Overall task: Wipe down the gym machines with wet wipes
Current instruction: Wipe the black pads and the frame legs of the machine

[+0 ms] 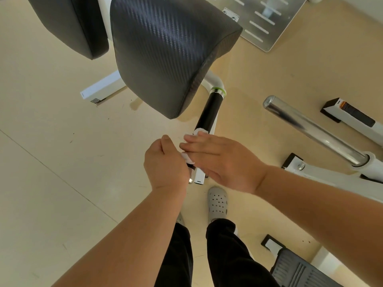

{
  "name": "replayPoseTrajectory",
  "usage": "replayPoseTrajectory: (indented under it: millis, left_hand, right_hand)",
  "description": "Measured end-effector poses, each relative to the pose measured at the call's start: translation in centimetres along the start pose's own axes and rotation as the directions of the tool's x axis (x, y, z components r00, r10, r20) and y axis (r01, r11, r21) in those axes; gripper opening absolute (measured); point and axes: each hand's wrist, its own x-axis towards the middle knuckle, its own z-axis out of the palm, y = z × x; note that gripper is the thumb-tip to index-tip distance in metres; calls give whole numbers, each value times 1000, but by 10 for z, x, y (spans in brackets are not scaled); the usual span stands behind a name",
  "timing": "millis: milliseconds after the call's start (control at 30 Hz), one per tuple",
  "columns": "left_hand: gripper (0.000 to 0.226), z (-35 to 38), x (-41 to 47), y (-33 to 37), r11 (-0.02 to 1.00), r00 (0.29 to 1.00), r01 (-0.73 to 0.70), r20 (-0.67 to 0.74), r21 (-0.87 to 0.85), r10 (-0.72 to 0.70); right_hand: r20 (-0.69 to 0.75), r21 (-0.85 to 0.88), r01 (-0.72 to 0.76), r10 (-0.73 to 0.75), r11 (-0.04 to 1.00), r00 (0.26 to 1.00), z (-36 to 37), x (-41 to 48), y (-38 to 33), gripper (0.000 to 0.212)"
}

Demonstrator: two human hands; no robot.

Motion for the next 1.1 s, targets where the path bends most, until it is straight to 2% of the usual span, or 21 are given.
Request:
replayPoseTrajectory:
  millis: [100, 200, 267, 367, 467, 667, 733, 800, 900, 1033, 1100]
  left_hand:
    - [48, 1, 1, -2, 999, 998, -54, -20, -10, 54]
    - [48, 2, 0, -4, 998, 998, -61, -16, -11, 61]
    - [49, 2, -1, -4, 998, 998, -62, -14, -29, 62]
    - [47, 1, 0, -6, 996, 998, -64, -33, -58, 62]
    - [46, 2, 2, -8, 994, 998, -52, -30, -96, 50]
    - [44, 1, -1, -9, 981, 1000, 2, 18, -192, 1]
    - [45, 1, -1, -10, 977, 999, 21, 43, -214, -12]
    - [46, 1, -2, -10, 971, 997, 25, 71, -237, -8]
    - [48, -2, -1, -9, 975, 993, 3, 119, -223, 24]
    - [46, -3, 2, -12, 972, 984, 31, 179, -233, 12]
    - [44, -2, 4, -15, 968, 980, 35, 200, -248, 16]
  right_hand:
    - [23, -105, -62, 65, 993, 998, -8, 15, 32, 28]
    - [-47, -174, -287, 283, 942, 958, -18, 30, 56, 22]
    - [-81, -178, -364, 355, 914, 932, -20, 34, 57, 23]
    - [-158, -187, -307, 280, 933, 947, -10, 31, 33, 16]
    - [-216, -114, -273, 244, 955, 945, 0, 13, -1, 17]
    - [-118, -119, -321, 307, 940, 944, -6, -5, -13, 39]
    - [-154, -94, -410, 394, 907, 906, -19, 4, -3, 37]
    - [-250, -68, -524, 494, 849, 833, -32, 18, 9, 30]
    - [-336, -116, -582, 520, 805, 785, -37, 42, 28, 25]
    - [-245, -277, -563, 510, 778, 825, -31, 49, 48, 28]
    - [-199, -309, -606, 574, 732, 795, -33, 48, 49, 28]
